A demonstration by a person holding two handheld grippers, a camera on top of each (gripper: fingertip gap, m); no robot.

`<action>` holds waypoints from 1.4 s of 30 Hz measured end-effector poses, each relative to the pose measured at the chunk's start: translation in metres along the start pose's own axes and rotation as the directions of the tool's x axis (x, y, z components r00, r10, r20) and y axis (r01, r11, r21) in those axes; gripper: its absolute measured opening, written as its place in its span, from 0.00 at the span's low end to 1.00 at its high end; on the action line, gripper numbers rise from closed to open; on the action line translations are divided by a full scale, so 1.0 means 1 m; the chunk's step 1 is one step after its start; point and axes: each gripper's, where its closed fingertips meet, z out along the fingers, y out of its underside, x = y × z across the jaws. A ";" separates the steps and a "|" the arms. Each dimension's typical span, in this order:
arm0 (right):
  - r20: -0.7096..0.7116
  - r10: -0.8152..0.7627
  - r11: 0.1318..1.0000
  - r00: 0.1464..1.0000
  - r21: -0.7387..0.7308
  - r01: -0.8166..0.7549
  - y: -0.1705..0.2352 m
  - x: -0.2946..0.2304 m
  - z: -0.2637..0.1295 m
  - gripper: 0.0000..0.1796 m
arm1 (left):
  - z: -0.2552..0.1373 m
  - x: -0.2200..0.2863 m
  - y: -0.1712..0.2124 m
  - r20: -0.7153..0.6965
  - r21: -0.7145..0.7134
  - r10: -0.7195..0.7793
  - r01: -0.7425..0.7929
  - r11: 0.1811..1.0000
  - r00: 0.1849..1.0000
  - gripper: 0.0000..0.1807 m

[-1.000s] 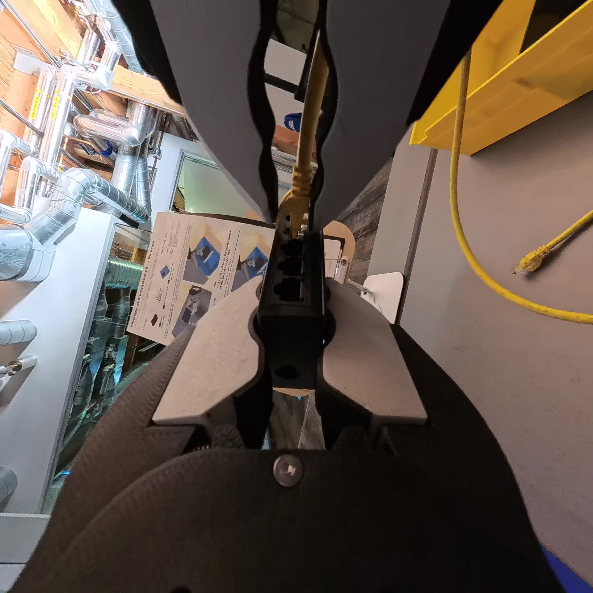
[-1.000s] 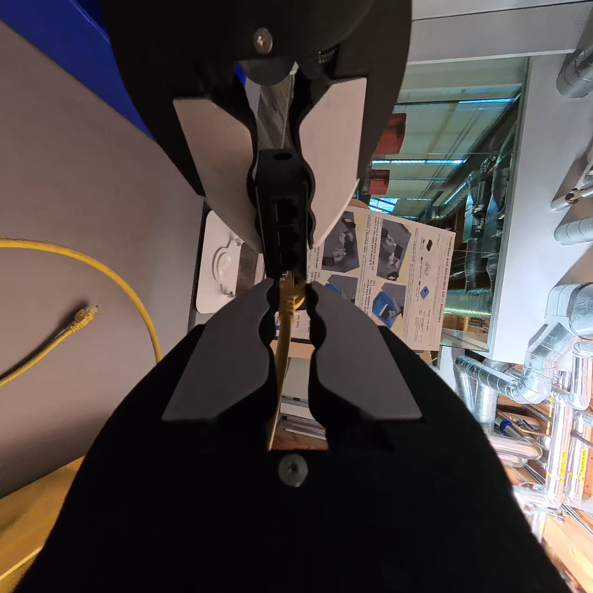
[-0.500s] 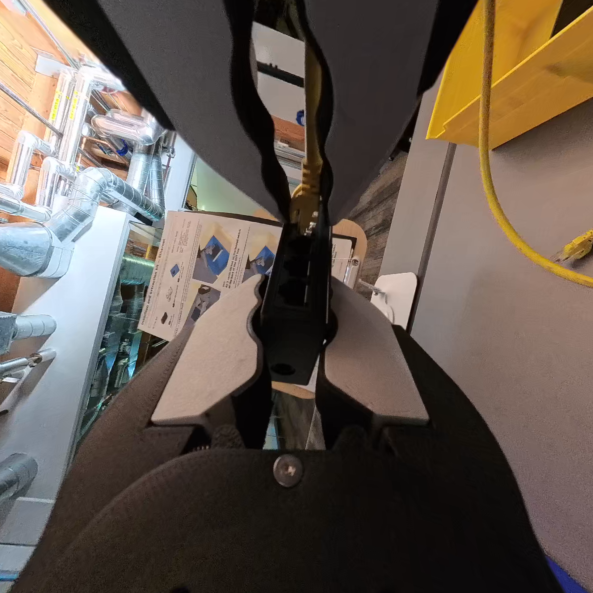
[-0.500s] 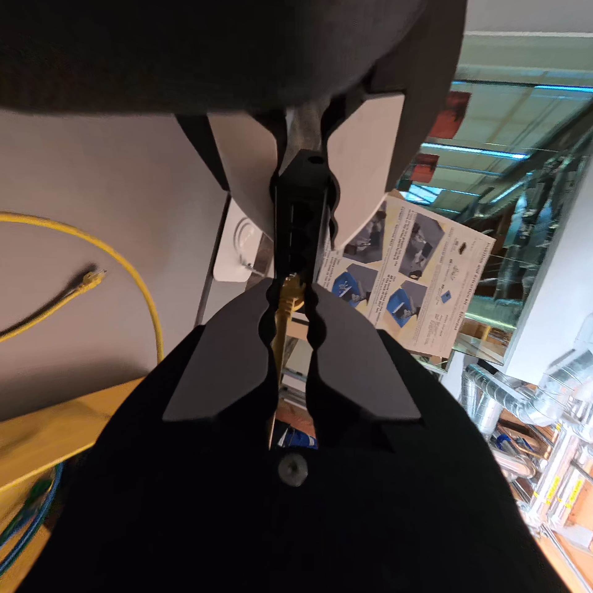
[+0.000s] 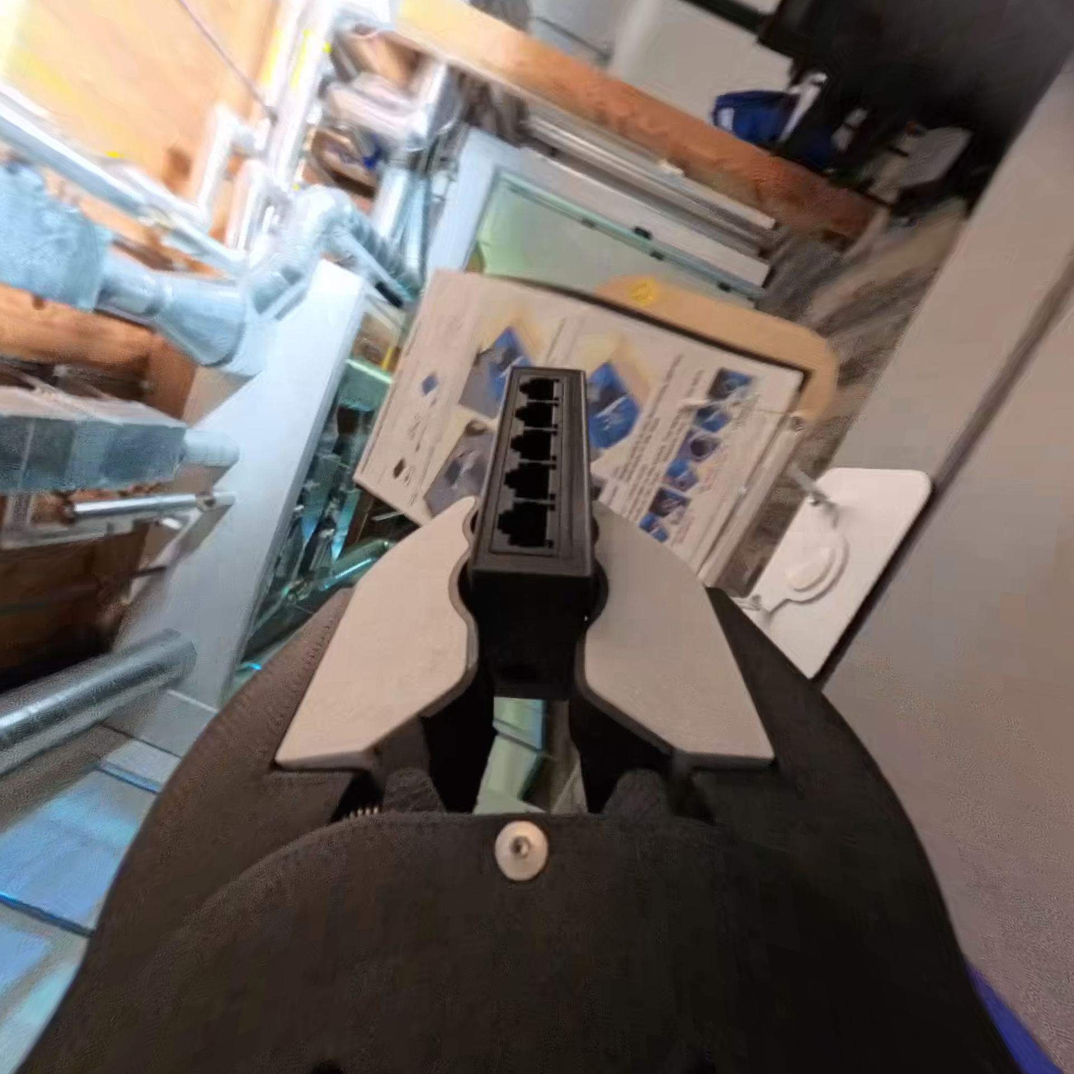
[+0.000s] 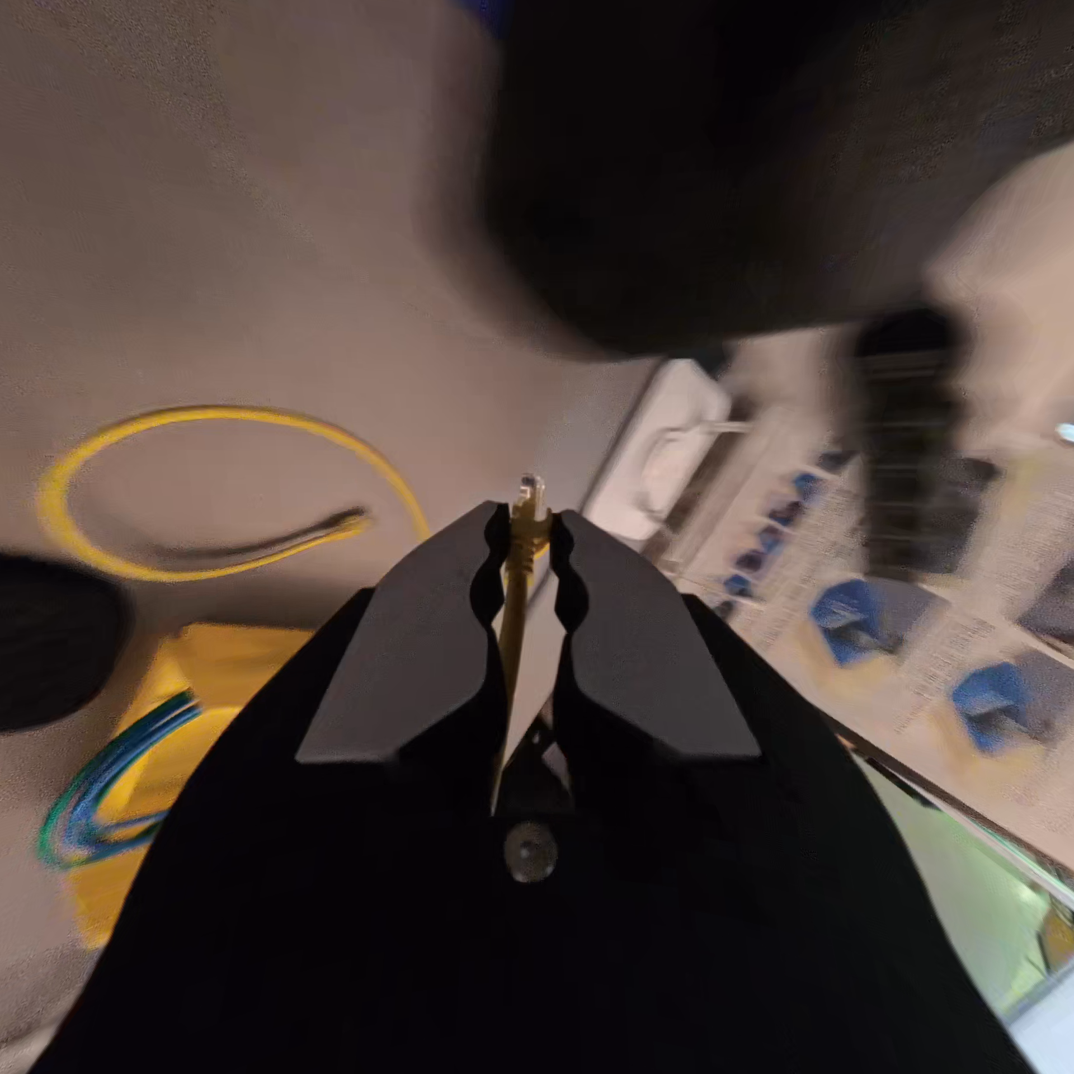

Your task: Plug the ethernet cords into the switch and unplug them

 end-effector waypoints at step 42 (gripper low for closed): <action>0.364 0.854 0.347 0.372 0.135 -0.928 -0.018 -0.225 0.127 0.07 | -0.031 -0.006 0.020 -0.292 -0.063 -0.201 0.191 0.980 0.935 0.16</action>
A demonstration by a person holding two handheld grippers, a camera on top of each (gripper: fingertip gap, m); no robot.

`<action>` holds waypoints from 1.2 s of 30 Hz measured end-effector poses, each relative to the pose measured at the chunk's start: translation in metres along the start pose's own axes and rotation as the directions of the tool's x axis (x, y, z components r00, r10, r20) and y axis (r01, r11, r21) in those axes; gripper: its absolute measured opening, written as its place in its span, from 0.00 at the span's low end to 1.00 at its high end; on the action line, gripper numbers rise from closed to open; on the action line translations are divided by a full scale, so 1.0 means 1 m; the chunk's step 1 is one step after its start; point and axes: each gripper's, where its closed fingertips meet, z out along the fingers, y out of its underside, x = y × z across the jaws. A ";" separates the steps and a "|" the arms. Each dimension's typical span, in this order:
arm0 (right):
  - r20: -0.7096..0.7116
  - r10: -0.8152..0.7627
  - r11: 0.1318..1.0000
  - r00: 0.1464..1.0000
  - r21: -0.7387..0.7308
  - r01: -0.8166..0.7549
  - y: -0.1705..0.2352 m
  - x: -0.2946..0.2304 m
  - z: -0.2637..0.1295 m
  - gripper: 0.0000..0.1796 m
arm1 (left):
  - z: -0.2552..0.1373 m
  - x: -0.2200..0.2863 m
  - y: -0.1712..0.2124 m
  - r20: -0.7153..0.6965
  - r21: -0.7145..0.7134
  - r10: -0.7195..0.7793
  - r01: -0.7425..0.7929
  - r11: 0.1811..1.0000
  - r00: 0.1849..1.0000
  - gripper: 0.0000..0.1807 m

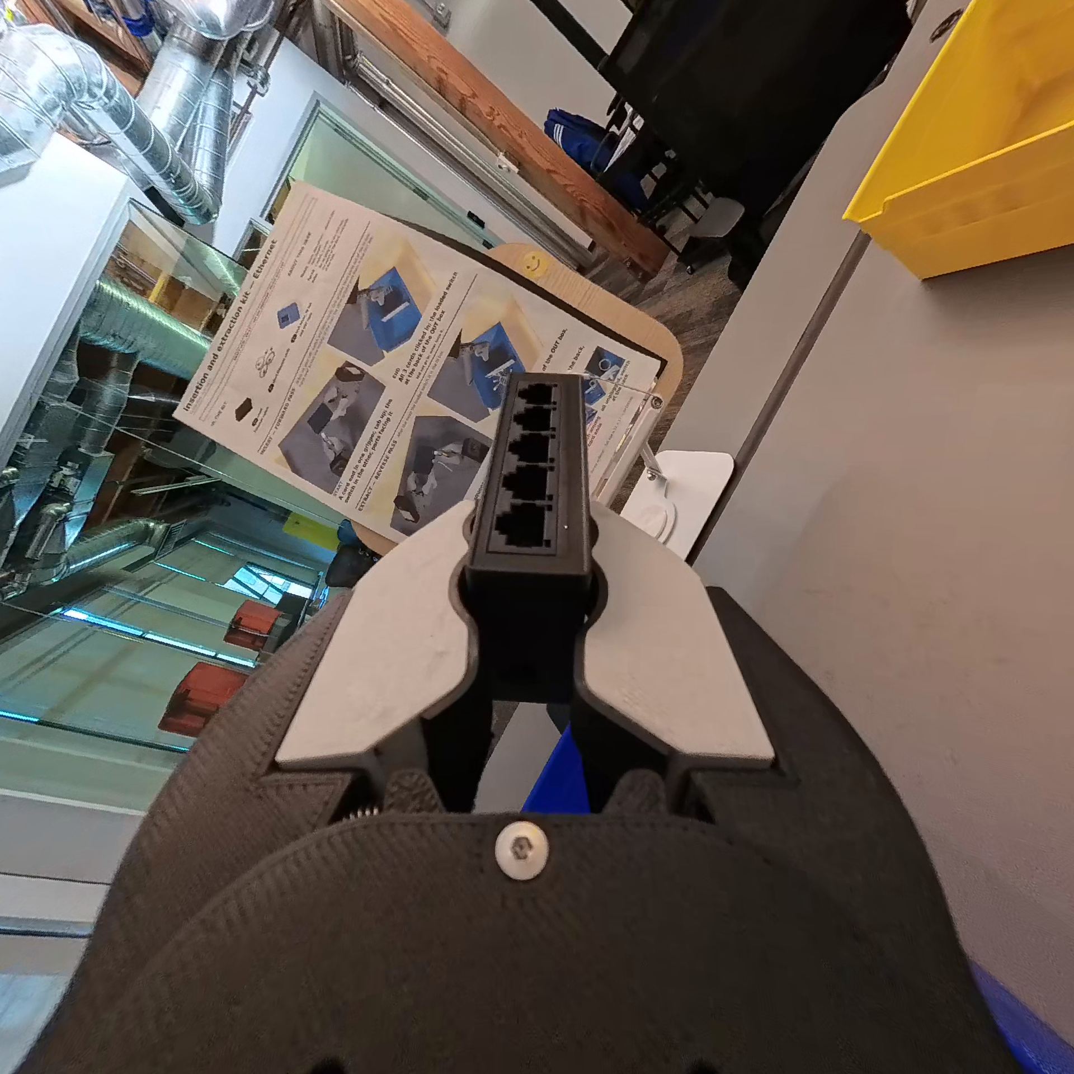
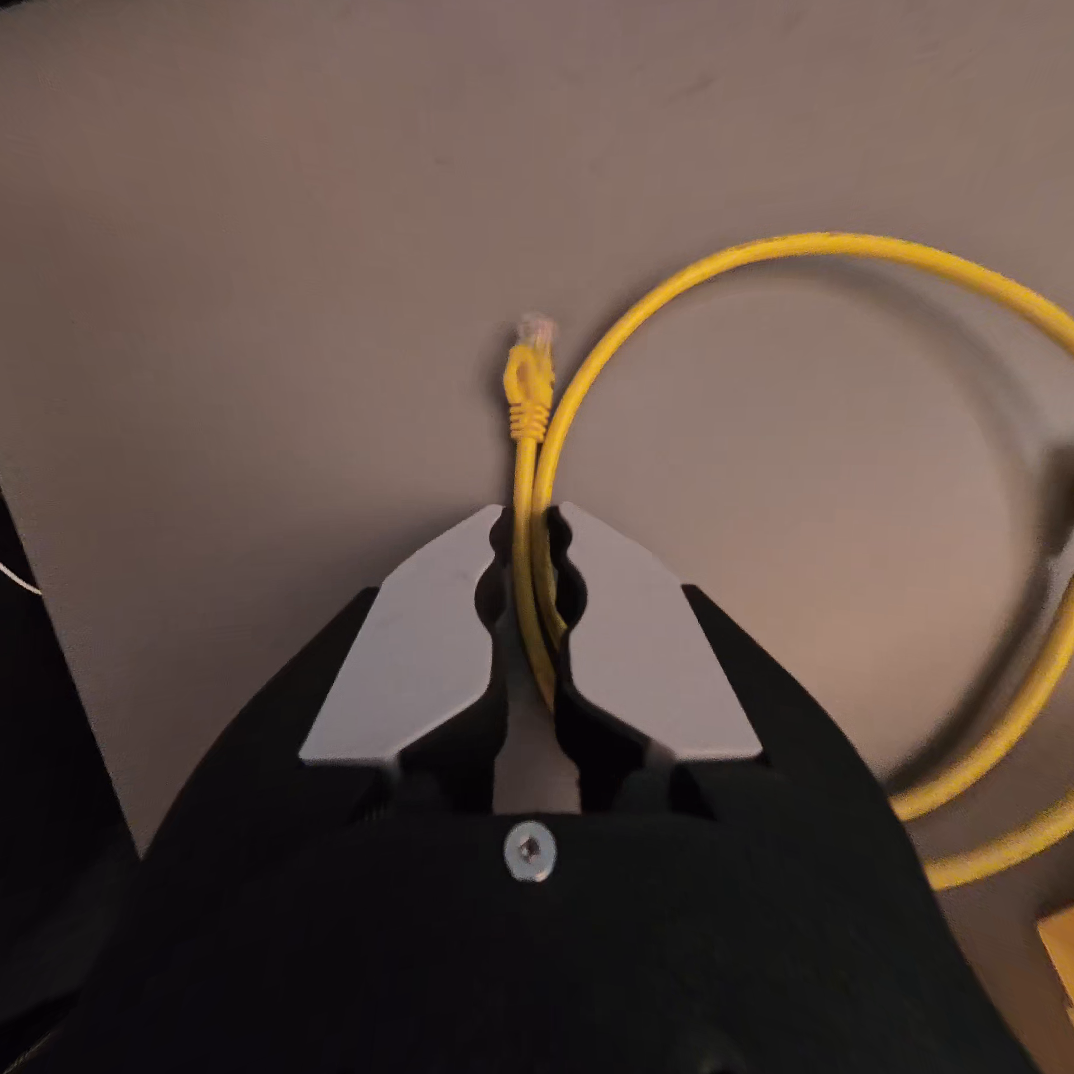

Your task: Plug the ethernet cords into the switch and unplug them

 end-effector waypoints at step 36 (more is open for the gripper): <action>-0.250 0.151 0.742 0.956 0.668 0.058 -0.136 0.095 -0.294 0.03 | 0.003 0.003 0.002 0.005 -0.029 0.018 -0.018 0.999 1.000 0.16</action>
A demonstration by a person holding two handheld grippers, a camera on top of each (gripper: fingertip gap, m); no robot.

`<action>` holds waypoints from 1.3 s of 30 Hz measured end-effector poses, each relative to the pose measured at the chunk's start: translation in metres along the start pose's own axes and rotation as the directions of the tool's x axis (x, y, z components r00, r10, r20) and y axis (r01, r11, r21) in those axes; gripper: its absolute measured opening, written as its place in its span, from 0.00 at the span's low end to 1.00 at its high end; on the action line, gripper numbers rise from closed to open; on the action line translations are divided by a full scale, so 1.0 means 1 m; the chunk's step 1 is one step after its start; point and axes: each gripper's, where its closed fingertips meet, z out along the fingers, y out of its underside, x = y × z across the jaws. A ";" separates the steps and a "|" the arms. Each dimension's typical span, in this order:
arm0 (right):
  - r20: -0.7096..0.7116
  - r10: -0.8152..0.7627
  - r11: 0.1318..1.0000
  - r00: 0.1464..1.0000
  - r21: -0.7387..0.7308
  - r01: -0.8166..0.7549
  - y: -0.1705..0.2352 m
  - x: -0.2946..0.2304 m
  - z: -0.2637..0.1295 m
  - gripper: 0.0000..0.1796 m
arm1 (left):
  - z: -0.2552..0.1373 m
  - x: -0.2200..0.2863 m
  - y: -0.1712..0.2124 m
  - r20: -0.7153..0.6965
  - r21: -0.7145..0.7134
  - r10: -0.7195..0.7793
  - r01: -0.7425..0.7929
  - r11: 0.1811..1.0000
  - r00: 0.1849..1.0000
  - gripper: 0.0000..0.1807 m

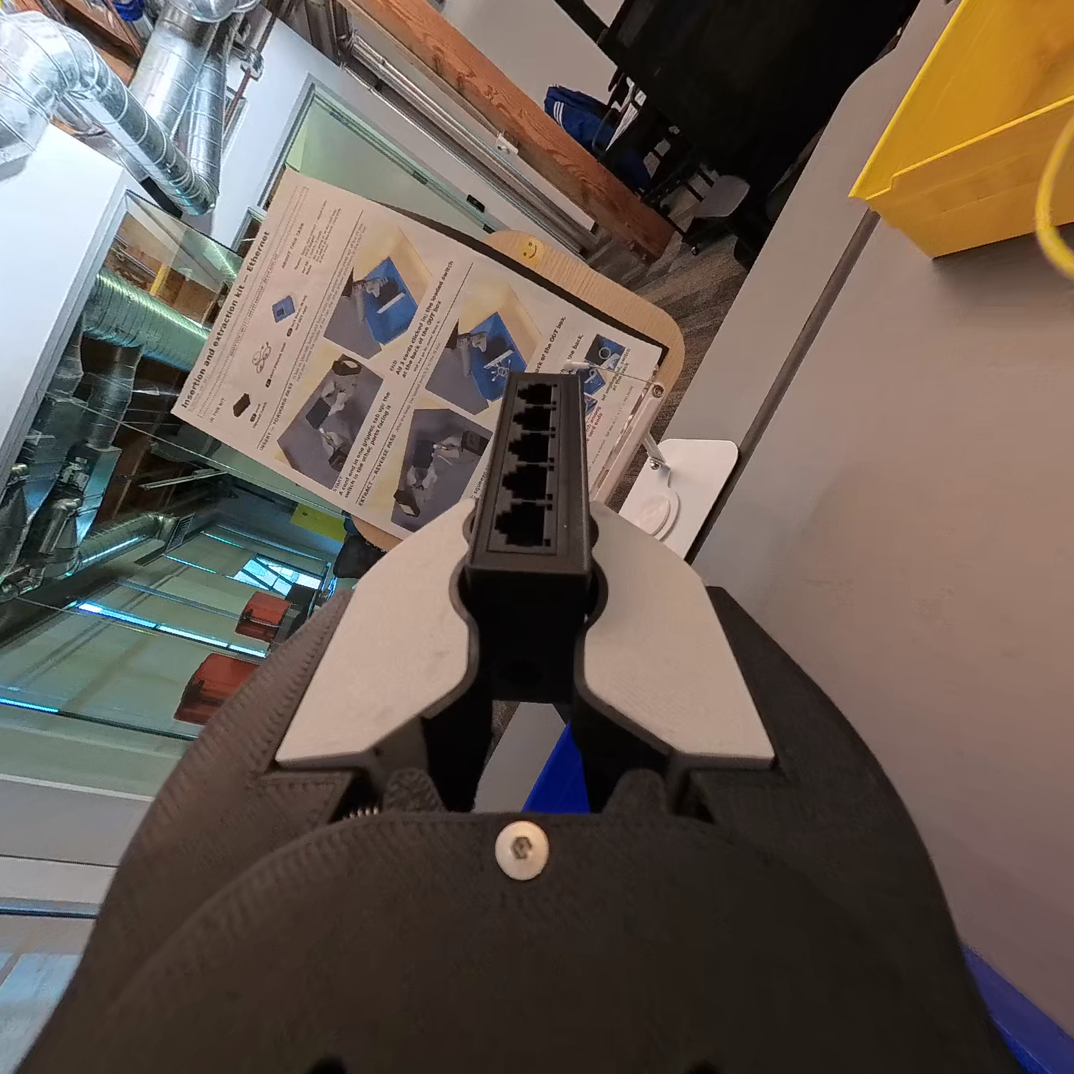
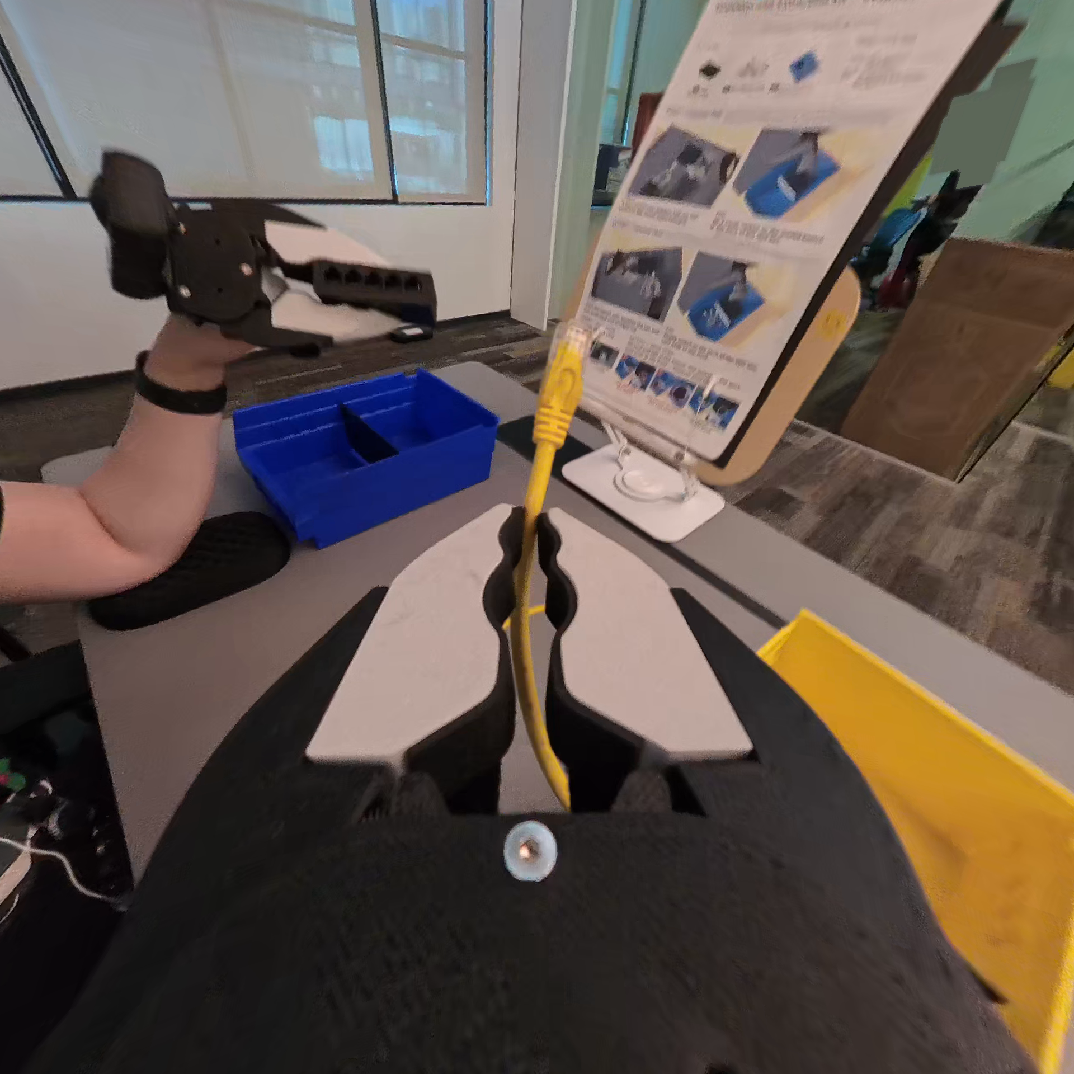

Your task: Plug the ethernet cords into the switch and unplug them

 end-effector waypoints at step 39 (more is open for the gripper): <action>-0.449 -0.157 0.985 0.880 -0.139 0.104 -0.144 0.140 -0.097 0.03 | 0.005 0.003 0.006 -0.018 -0.033 0.007 -0.007 0.999 1.000 0.16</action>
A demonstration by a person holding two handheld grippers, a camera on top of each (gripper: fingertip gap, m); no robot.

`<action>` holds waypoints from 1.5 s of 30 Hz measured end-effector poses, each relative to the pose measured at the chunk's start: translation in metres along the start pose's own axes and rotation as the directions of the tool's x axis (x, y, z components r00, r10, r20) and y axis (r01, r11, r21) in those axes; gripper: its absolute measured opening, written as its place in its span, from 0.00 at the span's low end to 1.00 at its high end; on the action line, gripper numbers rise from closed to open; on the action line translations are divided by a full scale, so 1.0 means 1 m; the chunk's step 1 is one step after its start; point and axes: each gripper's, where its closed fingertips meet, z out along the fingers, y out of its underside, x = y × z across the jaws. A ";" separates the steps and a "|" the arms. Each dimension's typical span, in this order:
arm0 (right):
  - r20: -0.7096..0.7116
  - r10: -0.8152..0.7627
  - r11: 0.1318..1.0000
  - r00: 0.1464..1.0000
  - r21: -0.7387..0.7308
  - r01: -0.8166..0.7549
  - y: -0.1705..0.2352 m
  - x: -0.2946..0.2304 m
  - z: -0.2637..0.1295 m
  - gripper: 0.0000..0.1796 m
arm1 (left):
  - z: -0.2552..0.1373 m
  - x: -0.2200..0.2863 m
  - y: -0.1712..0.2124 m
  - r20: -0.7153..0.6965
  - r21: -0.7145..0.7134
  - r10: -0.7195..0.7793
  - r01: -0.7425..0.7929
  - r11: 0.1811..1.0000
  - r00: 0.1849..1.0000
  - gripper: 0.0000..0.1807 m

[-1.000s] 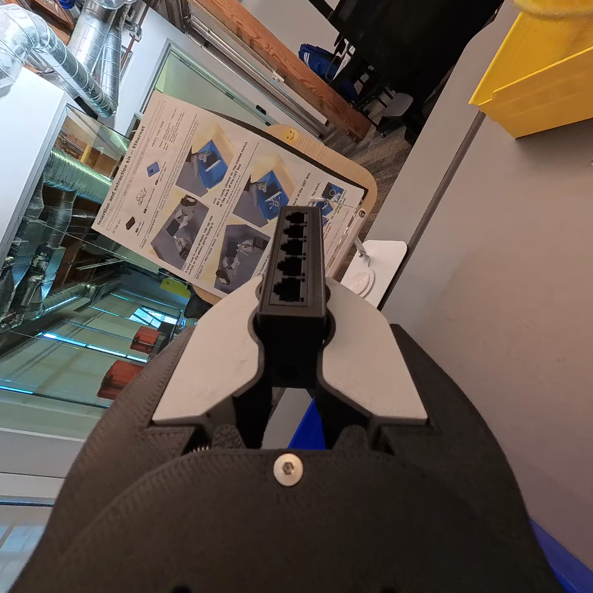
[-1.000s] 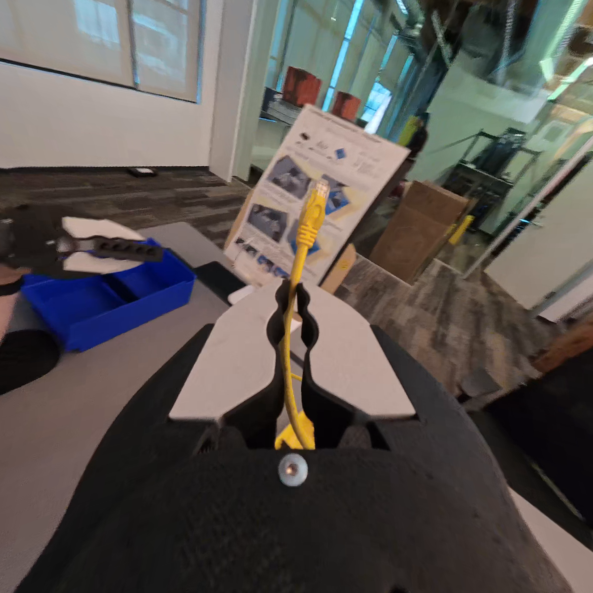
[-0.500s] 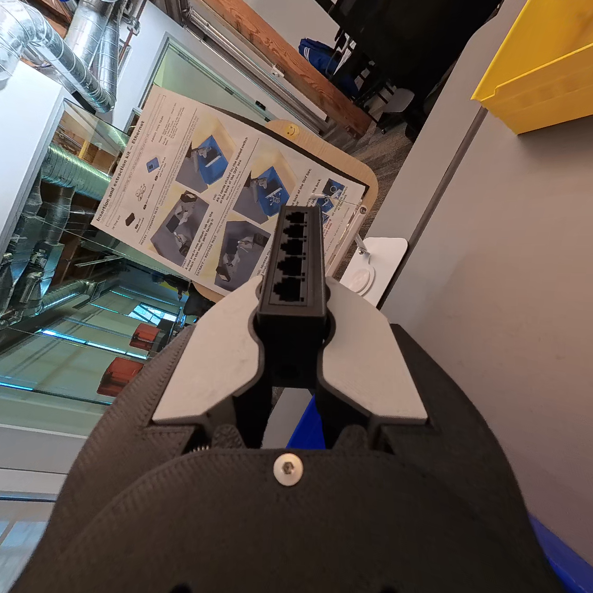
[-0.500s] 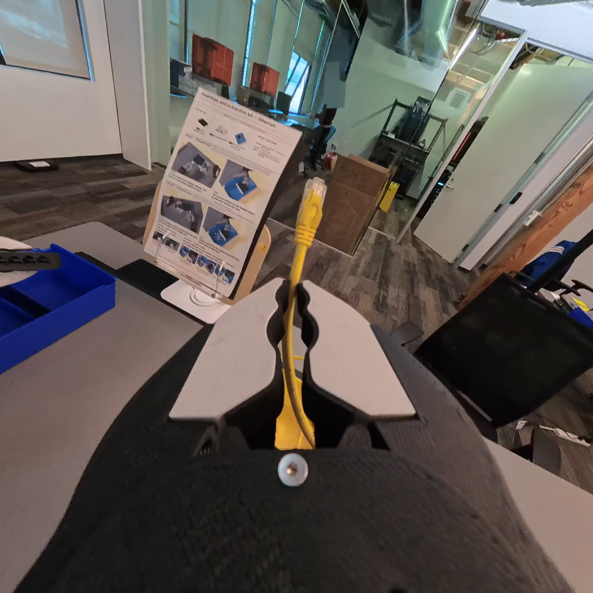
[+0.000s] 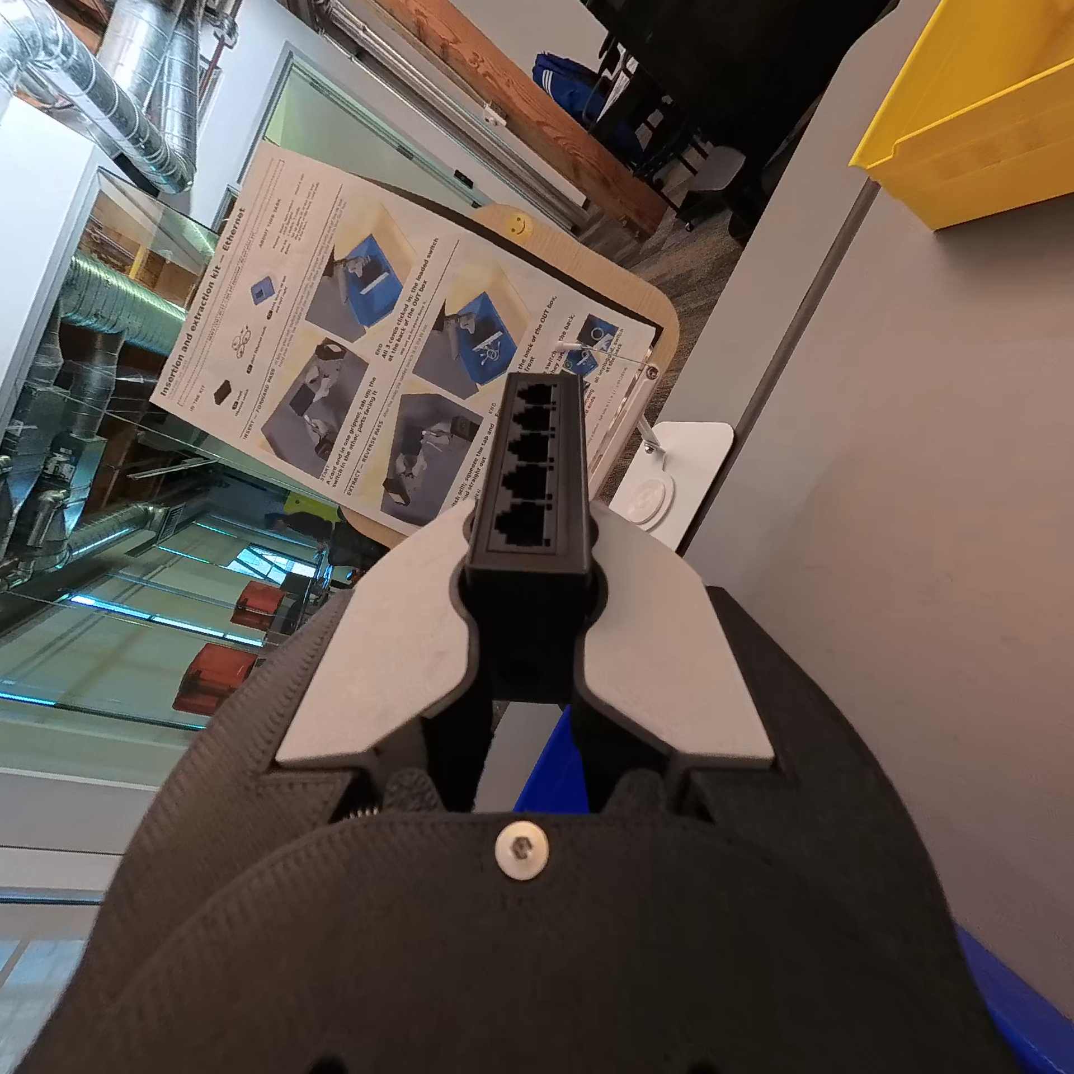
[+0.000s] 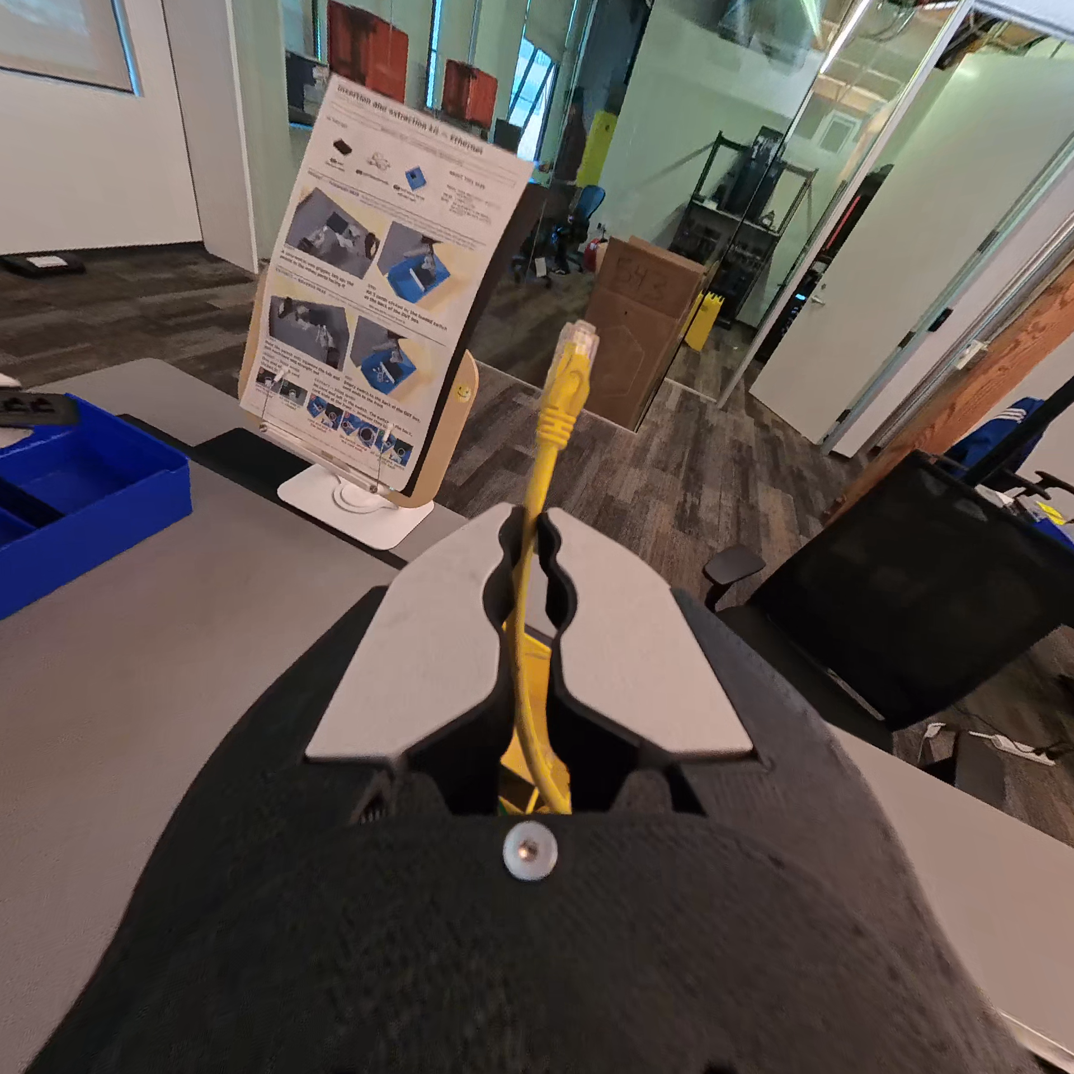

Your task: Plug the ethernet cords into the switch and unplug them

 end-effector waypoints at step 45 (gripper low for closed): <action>0.120 -0.016 0.861 0.993 -0.503 0.074 0.190 -0.038 0.077 0.03 | 0.002 0.007 -0.003 -0.018 -0.004 0.020 -0.020 1.000 1.000 0.15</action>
